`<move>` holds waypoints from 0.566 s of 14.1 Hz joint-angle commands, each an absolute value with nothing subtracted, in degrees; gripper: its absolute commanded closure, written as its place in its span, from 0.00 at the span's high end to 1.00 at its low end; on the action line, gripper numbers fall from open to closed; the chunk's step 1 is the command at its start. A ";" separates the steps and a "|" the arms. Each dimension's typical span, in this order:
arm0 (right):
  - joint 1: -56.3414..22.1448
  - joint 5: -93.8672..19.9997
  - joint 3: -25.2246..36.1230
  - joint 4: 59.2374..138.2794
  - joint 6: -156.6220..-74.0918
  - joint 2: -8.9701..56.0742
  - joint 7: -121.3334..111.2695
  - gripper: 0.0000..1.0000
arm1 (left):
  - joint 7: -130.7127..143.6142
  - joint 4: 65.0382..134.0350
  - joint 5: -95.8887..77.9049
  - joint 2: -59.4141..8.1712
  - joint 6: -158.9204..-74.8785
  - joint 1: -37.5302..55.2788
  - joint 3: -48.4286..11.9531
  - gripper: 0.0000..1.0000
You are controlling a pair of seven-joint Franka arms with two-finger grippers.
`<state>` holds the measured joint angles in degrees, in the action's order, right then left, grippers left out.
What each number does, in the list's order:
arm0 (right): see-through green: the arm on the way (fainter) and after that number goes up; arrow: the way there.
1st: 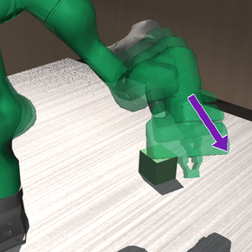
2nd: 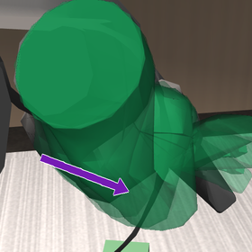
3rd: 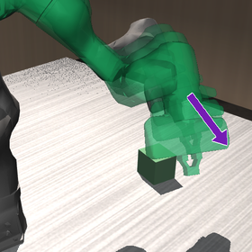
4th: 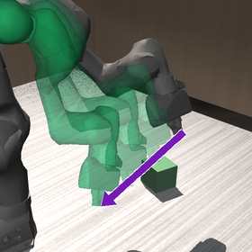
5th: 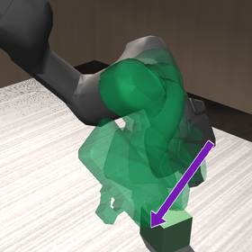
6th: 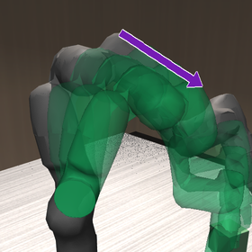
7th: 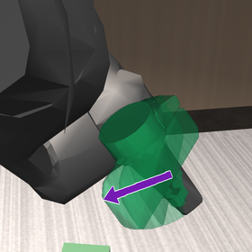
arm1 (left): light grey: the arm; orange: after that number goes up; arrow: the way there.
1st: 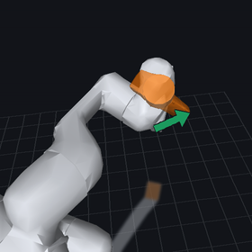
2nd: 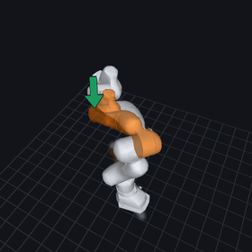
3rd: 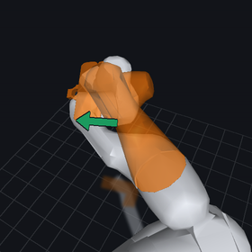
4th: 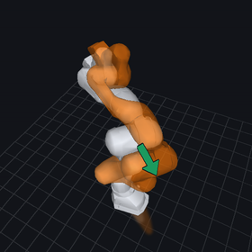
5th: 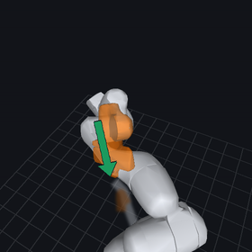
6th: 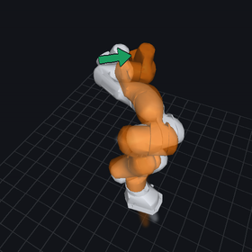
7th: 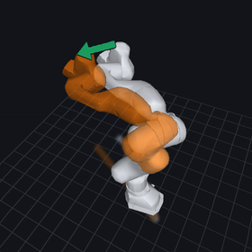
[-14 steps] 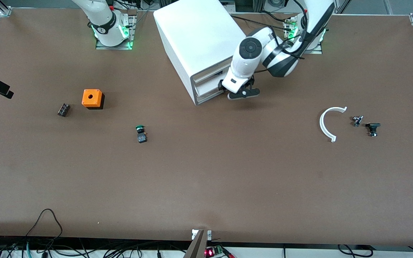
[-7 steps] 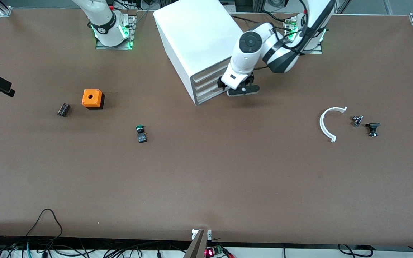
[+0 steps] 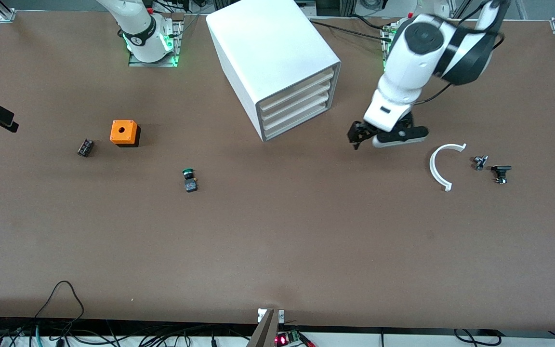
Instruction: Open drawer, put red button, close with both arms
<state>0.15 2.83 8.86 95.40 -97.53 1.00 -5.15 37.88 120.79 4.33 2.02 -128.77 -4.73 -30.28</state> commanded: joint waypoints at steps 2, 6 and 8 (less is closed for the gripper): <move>0.35 1.76 8.96 95.62 -98.61 0.79 -5.27 1.00 | 20.79 111.82 4.40 4.83 -116.14 -5.01 -21.82 1.00; 0.26 1.76 9.05 95.62 -98.53 0.70 -4.83 1.00 | 6.54 106.79 4.22 4.92 -110.84 -5.01 -12.67 1.00; 0.26 1.76 8.97 95.62 -98.53 0.79 -4.83 1.00 | 1.69 104.78 4.13 4.83 -108.73 -5.01 -10.20 1.00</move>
